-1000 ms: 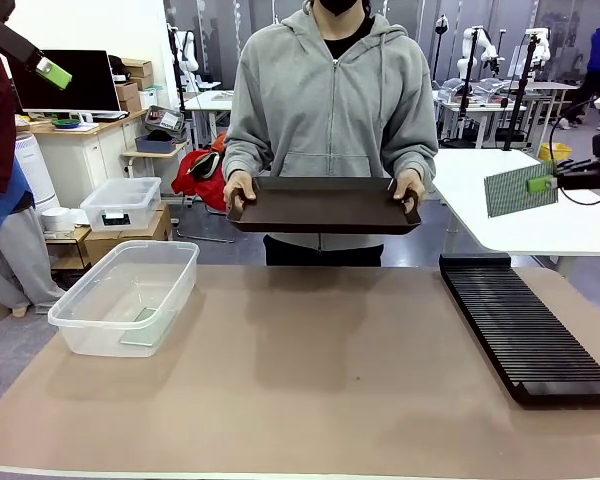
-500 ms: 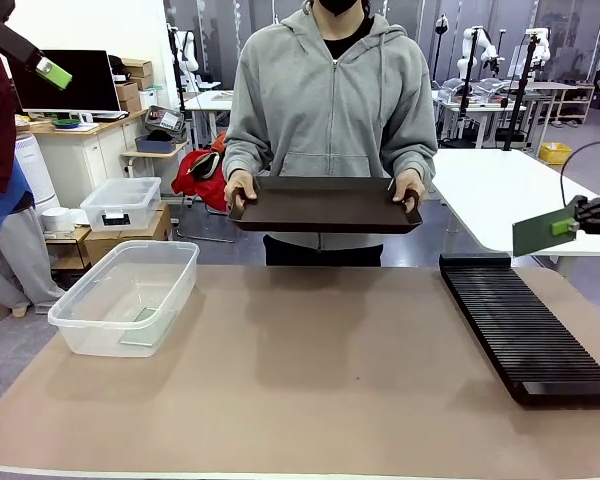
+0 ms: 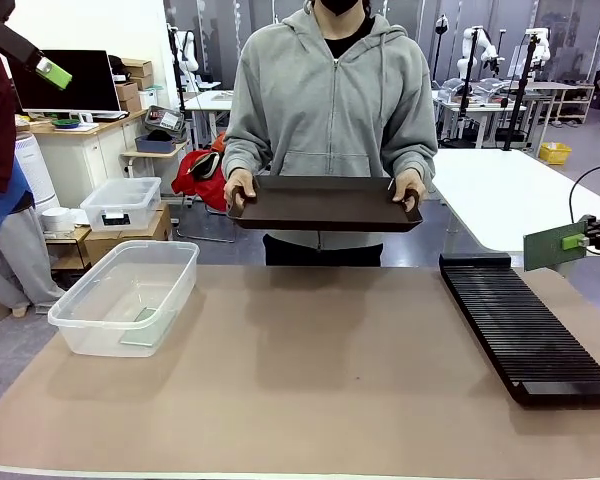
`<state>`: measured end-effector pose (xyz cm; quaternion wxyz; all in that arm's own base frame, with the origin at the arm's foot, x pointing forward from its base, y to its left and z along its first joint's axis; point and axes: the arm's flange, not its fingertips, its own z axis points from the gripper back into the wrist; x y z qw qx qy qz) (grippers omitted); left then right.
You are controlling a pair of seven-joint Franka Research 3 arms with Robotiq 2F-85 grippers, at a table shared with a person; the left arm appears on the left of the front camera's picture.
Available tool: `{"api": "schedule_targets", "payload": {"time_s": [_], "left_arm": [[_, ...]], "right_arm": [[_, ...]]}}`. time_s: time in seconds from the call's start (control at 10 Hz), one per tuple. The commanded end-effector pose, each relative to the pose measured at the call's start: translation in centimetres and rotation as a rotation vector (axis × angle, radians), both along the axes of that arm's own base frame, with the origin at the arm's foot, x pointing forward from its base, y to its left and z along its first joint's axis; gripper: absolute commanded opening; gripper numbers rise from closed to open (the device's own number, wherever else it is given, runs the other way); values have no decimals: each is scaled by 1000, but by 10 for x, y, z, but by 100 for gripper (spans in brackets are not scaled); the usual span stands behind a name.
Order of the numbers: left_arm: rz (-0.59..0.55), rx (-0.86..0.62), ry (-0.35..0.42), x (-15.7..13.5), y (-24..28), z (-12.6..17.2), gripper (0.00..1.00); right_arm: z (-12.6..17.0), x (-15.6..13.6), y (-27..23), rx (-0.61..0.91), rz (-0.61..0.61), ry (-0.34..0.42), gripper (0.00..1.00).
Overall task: Sort PCBs into racks and boxes based on the side picked up.
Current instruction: If the short side of the Blank PCB is picked up, insert it into the PCB Rack ; if the long side is picked up, place it in the Organizing box.
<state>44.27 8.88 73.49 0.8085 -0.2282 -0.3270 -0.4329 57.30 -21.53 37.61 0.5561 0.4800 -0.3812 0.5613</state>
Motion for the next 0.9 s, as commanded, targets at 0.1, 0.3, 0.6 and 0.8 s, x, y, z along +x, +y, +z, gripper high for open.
{"api": "schedule_targets", "payload": {"time_s": [0.1,0.3,0.6,0.8], "left_arm": [[7,-4,-3,0,0,-1,100],[7,-4,-3,0,0,-1,100],[7,-4,-3,0,0,-1,100],[7,-4,-3,0,0,-1,100]], "right_arm": [[4,2,3,-38,-8,-56,2],[5,6,10,-45,25,-25,2],[-8,25,31,-100,14,-117,2],[-22,34,50,-147,9,-130,2]]}}
